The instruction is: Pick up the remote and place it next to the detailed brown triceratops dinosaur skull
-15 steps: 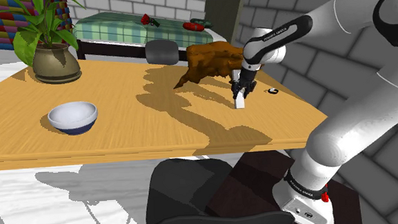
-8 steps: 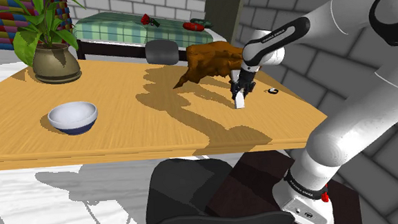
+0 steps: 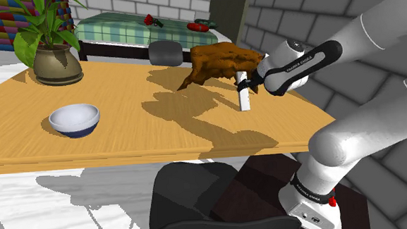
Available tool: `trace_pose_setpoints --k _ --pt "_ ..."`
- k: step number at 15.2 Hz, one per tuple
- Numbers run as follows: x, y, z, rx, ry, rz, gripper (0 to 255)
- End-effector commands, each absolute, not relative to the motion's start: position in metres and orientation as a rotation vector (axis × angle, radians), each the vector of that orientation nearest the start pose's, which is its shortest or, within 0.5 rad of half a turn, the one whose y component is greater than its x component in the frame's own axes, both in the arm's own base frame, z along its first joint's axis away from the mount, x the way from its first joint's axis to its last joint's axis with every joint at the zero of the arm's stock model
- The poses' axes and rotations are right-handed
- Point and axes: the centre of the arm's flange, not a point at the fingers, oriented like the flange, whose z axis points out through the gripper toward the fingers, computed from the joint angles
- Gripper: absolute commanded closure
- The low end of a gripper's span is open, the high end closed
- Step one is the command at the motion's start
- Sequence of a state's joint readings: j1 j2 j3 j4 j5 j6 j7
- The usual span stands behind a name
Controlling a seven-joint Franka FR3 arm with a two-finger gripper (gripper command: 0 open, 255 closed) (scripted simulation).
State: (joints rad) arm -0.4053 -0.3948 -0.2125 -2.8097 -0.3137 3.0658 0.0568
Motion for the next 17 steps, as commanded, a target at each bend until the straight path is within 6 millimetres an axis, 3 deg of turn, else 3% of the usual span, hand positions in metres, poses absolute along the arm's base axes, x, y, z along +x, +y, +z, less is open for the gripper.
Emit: trace_pose_setpoints --k 1,9,16,17 --pt "0.323 -0.198 0.394 -3.084 0.473 -1.427 0" --pt "0.351 -0.213 0.369 -3.084 0.473 -1.427 0" --pt "0.351 -0.213 0.369 -3.084 0.473 -1.427 0" --pt "0.351 -0.213 0.369 -3.084 0.473 -1.427 255"
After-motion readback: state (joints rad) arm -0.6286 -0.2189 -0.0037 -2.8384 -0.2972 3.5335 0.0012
